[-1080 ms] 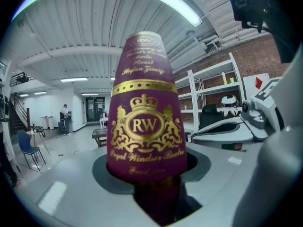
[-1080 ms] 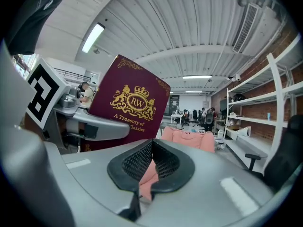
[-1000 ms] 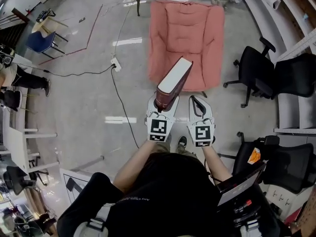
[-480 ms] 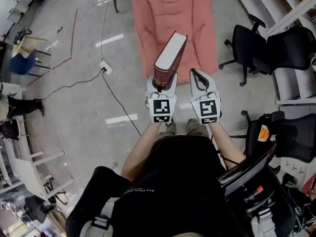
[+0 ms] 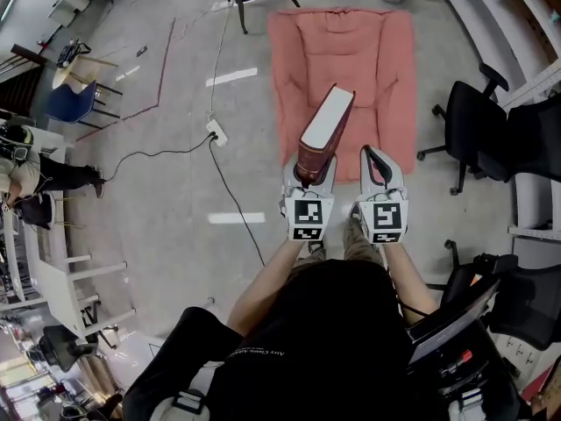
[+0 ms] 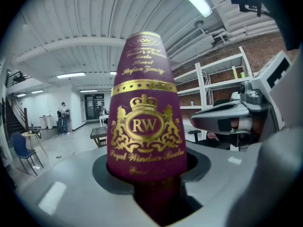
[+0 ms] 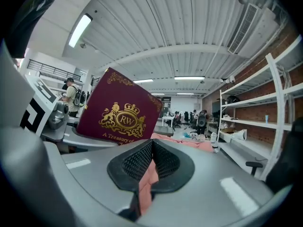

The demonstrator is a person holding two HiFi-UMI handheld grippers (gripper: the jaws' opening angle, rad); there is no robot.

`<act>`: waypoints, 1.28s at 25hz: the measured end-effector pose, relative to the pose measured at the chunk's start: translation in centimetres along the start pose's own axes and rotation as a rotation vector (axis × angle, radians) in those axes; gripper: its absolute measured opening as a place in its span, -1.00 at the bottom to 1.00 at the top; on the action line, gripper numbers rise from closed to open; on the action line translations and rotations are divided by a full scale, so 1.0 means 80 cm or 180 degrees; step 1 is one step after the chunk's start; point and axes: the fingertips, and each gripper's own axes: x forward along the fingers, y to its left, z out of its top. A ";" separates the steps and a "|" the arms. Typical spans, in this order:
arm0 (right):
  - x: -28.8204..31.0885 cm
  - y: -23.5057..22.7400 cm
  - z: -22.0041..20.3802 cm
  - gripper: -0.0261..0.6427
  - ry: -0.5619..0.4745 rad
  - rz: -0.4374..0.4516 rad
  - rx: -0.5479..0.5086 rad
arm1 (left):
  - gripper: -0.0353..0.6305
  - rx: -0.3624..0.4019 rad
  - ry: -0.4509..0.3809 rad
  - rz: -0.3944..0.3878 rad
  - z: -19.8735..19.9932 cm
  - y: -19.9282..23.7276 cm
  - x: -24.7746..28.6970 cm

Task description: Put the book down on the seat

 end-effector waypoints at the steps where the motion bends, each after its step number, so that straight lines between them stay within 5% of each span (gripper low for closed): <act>1: 0.009 -0.004 0.003 -0.89 -0.0041 0.0054 0.0007 | -0.19 0.0006 0.0002 0.0028 0.003 0.002 0.008; 11: 0.065 -0.071 -0.006 -0.89 -0.0127 0.0454 0.0166 | -0.19 0.0027 0.0114 0.0223 0.024 -0.025 0.097; 19: 0.107 -0.096 -0.025 -0.89 0.0068 0.0470 0.0259 | -0.19 0.0082 0.0297 0.0297 0.016 0.008 0.129; 32: 0.196 -0.070 -0.011 -0.88 0.0372 0.0564 0.0095 | -0.19 -0.0096 0.0679 -0.0313 -0.015 0.071 0.204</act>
